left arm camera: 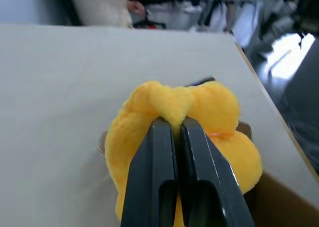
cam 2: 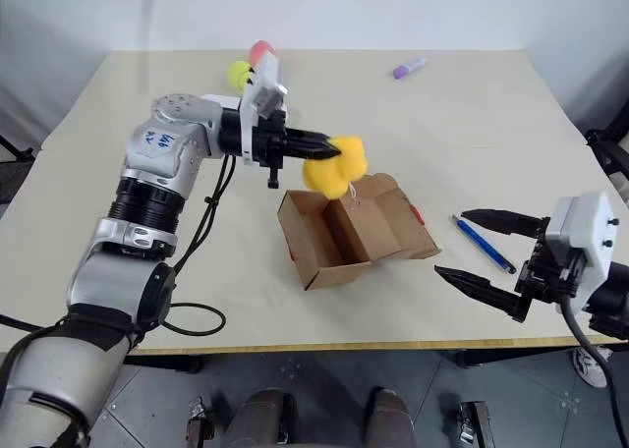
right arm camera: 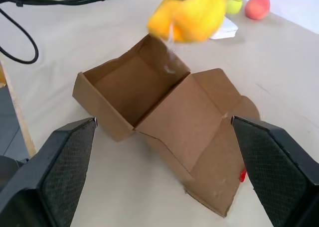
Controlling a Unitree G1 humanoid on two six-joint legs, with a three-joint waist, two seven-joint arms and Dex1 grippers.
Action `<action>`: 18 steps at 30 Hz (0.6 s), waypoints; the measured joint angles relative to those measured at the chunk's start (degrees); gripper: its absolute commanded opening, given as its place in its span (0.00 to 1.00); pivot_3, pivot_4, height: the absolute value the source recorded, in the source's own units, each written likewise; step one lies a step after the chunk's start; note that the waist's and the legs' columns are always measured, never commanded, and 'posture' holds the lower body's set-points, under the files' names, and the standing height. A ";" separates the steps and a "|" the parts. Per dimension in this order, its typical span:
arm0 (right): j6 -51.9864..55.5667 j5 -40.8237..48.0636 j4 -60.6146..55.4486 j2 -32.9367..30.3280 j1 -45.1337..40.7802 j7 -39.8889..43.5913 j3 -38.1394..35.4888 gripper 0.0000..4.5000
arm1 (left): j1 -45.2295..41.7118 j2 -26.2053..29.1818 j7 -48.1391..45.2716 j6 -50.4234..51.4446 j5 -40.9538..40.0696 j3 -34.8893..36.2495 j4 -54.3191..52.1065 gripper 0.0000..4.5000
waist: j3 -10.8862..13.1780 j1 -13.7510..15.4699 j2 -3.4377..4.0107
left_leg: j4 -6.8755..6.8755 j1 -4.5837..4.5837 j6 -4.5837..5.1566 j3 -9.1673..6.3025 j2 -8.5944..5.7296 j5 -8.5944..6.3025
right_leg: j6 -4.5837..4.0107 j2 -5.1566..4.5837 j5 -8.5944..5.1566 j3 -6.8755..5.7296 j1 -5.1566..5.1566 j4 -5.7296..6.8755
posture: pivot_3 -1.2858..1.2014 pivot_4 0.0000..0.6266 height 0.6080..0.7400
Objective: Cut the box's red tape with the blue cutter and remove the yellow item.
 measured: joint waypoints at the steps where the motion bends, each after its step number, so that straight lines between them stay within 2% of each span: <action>1: -0.52 0.06 0.59 0.06 -0.81 0.43 0.06 1.00 | -0.01 1.01 0.90 0.34 0.00 0.19 0.00 0.00 | 0.00 -0.12 0.00 | -0.01 0.02 0.00 0.00 0.00 0.00 | 0.00 0.00 0.00 0.00 0.00 0.01 | 0.52 0.24 1.00; 4: -1.30 0.05 2.92 0.06 -2.77 2.11 1.45 1.00 | 0.43 5.75 3.70 0.61 0.74 0.72 -0.31 0.00 | 0.00 -0.78 0.00 | -0.07 0.10 0.00 0.01 0.00 0.00 | 0.00 0.00 0.00 0.01 0.00 0.06 | 0.52 0.24 1.00; 7: -3.23 -0.47 7.64 0.07 -6.11 5.00 3.89 1.00 | 3.63 15.16 7.76 0.72 3.61 2.22 -0.97 0.00 | 0.00 -2.16 0.01 | -0.23 0.34 -0.01 0.06 0.00 0.00 | 0.00 0.00 0.00 0.04 0.04 0.14 | 0.52 0.24 1.00; 10: -5.33 -0.87 13.39 0.21 -10.48 8.06 6.26 1.00 | 10.10 22.41 9.75 2.92 4.80 4.29 -3.13 0.16 | 0.00 -2.81 0.02 | -0.27 0.38 -0.02 0.06 0.01 0.01 | 0.00 -0.01 0.00 0.04 0.05 0.23 | 0.52 0.24 1.00; 15: -9.52 -2.70 24.52 0.43 -17.66 15.26 10.72 1.00 | 21.96 29.47 10.58 6.68 4.47 6.73 -10.73 0.51 | 0.05 -2.43 -0.08 | -0.14 0.32 -0.02 0.04 0.01 0.00 | 0.01 -0.03 0.00 0.04 0.07 0.22 | 0.52 0.24 1.00; 18: -11.35 -4.96 30.98 0.43 -21.82 18.16 13.72 1.00 | 27.01 31.60 11.02 9.10 3.31 9.45 -13.46 0.70 | 0.05 -2.26 -0.07 | -0.13 0.34 -0.02 0.05 0.02 0.01 | 0.01 -0.03 0.00 0.04 0.06 0.28 | 0.52 0.24 1.00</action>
